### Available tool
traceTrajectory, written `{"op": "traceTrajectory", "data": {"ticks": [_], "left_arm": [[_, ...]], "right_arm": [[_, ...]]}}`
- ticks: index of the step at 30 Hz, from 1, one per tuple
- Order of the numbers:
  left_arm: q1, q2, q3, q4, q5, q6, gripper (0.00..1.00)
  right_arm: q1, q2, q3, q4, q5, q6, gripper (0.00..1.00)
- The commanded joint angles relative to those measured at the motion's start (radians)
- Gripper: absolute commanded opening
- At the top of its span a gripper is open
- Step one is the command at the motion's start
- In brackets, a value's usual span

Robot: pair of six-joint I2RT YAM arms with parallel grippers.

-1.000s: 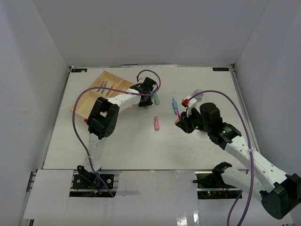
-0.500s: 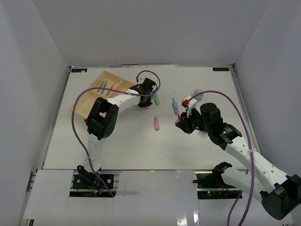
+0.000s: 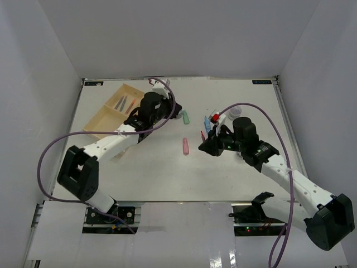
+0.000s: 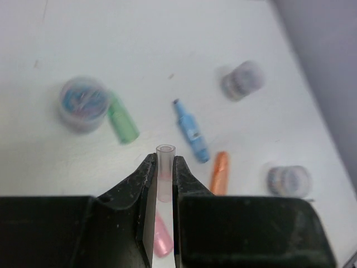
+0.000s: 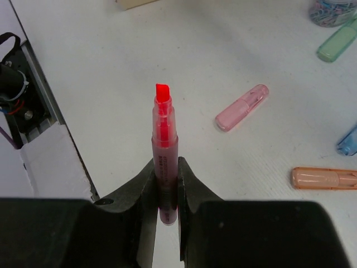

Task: Sort the stationery into containers
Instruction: Pick up the pen cap from the center of the board, then close the pen cap on the pen.

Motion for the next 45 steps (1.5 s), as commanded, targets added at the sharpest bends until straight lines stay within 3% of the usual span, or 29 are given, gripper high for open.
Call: {"op": "traceTrajectory", "data": {"ticks": [1, 5, 12, 16, 23, 45], "left_arm": [[-0.005, -0.174, -0.105, 0.351, 0.155, 0.095, 0.00], [0.004, -0.343, -0.233, 0.524, 0.250, 0.124, 0.00], [0.029, -0.438, -0.418, 0.882, 0.528, 0.010, 0.00], [0.032, -0.437, -0.452, 1.021, 0.589, -0.063, 0.00], [0.032, -0.415, -0.469, 1.172, 0.579, -0.144, 0.00], [0.032, -0.337, -0.455, 1.292, 0.591, -0.250, 0.00]], "right_arm": [[0.003, 0.033, 0.080, 0.114, -0.099, 0.037, 0.08], [0.009, 0.097, 0.117, 0.154, -0.168, 0.071, 0.08], [0.034, 0.172, 0.156, 0.281, -0.224, 0.137, 0.08], [0.037, 0.194, 0.178, 0.329, -0.251, 0.161, 0.08], [0.043, 0.221, 0.205, 0.352, -0.270, 0.174, 0.08], [0.055, 0.235, 0.226, 0.465, -0.336, 0.192, 0.08]]}}
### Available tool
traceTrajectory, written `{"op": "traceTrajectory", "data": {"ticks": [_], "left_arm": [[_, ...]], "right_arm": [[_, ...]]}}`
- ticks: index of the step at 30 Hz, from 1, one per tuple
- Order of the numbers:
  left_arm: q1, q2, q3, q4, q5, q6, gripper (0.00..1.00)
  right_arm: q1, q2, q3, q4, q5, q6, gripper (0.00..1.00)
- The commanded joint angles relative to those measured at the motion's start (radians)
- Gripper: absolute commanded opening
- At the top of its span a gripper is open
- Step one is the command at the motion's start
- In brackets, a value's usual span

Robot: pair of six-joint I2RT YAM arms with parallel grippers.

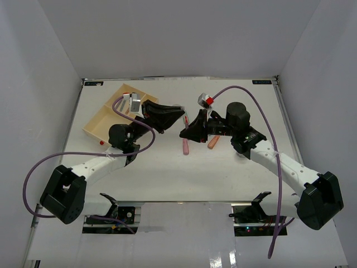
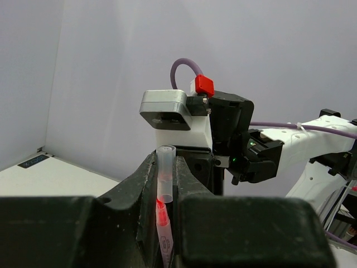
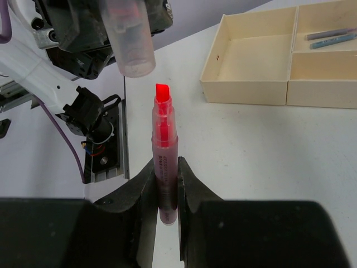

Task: Sort the stationery into containers
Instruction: Close the pen cap on the pen.

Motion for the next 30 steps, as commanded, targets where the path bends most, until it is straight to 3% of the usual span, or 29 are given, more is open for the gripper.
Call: {"op": "traceTrajectory", "data": {"ticks": [1, 30], "left_arm": [[0.008, 0.007, 0.011, 0.049, 0.016, -0.021, 0.00], [0.006, 0.031, 0.031, 0.080, 0.036, -0.052, 0.00]], "right_arm": [[0.008, -0.001, 0.052, 0.054, -0.026, 0.002, 0.08], [0.026, -0.001, 0.056, 0.056, -0.018, -0.005, 0.08]]}}
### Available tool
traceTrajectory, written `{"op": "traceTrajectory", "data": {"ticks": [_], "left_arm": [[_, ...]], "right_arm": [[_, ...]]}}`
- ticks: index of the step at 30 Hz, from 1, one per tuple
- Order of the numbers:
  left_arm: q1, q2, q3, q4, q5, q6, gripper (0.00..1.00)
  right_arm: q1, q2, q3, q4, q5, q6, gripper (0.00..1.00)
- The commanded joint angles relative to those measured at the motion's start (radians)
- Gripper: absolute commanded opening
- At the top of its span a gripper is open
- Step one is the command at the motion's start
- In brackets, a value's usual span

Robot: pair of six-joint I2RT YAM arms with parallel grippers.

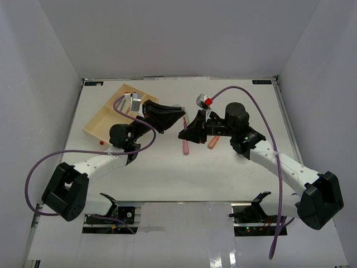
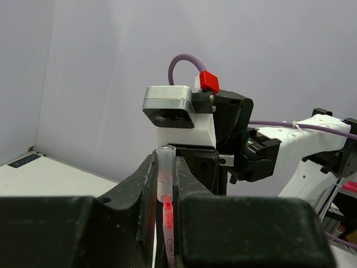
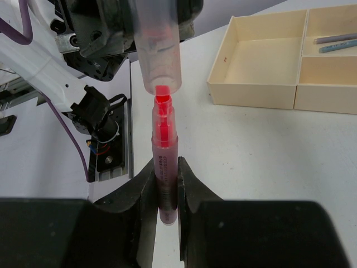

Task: Sort the stationery into containers
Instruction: Close the pen cap on the pen.

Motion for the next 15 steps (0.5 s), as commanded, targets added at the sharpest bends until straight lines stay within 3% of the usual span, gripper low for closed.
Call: {"op": "traceTrajectory", "data": {"ticks": [1, 15], "left_arm": [[0.001, 0.001, 0.029, 0.038, 0.015, -0.017, 0.00], [-0.005, -0.005, 0.000, 0.048, 0.023, -0.039, 0.00]], "right_arm": [[0.004, 0.001, 0.047, 0.050, -0.003, -0.006, 0.08], [0.004, -0.028, 0.043, 0.108, 0.012, 0.003, 0.08]]}}
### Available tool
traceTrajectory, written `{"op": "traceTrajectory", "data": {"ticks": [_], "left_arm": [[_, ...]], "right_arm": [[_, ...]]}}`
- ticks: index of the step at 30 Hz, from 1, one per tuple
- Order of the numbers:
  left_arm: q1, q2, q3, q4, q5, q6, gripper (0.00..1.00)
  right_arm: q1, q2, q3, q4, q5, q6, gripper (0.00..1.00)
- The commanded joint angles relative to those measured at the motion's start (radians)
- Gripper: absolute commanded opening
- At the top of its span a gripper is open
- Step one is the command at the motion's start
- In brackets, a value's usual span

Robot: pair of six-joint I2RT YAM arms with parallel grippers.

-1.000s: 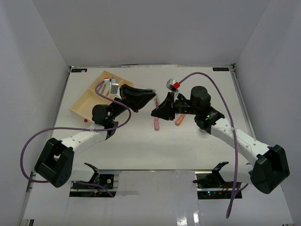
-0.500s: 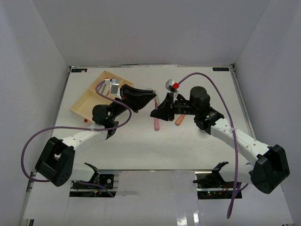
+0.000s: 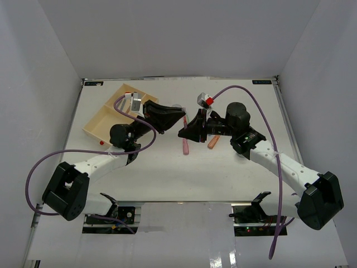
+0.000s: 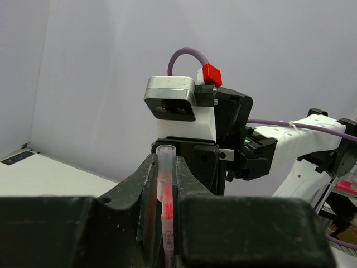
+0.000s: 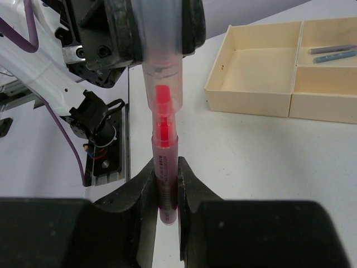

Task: Sort the stationery into containers
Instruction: Close the pen cap on the pen.

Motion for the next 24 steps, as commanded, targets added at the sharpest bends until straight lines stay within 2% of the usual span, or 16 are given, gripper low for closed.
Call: {"op": "traceTrajectory", "data": {"ticks": [1, 8, 15, 19, 22, 24], "left_arm": [[-0.005, -0.012, 0.000, 0.041, 0.018, -0.019, 0.00], [-0.008, -0.023, -0.012, 0.038, 0.027, -0.025, 0.00], [-0.011, -0.032, -0.027, 0.023, 0.050, -0.033, 0.05], [-0.012, -0.052, -0.041, 0.009, 0.046, -0.027, 0.11], [-0.012, -0.075, -0.038, -0.026, 0.044, -0.011, 0.20], [-0.012, -0.090, -0.030, -0.061, 0.044, 0.000, 0.30]], "right_arm": [[0.004, -0.029, 0.040, 0.087, 0.011, 0.009, 0.08], [0.004, -0.034, 0.038, 0.119, 0.020, 0.016, 0.08], [0.004, -0.043, 0.040, 0.133, 0.025, 0.021, 0.08], [0.004, -0.049, 0.040, 0.128, 0.030, 0.018, 0.08], [0.004, -0.055, 0.038, 0.116, 0.036, 0.012, 0.08], [0.004, -0.058, 0.035, 0.108, 0.039, 0.006, 0.08]]}}
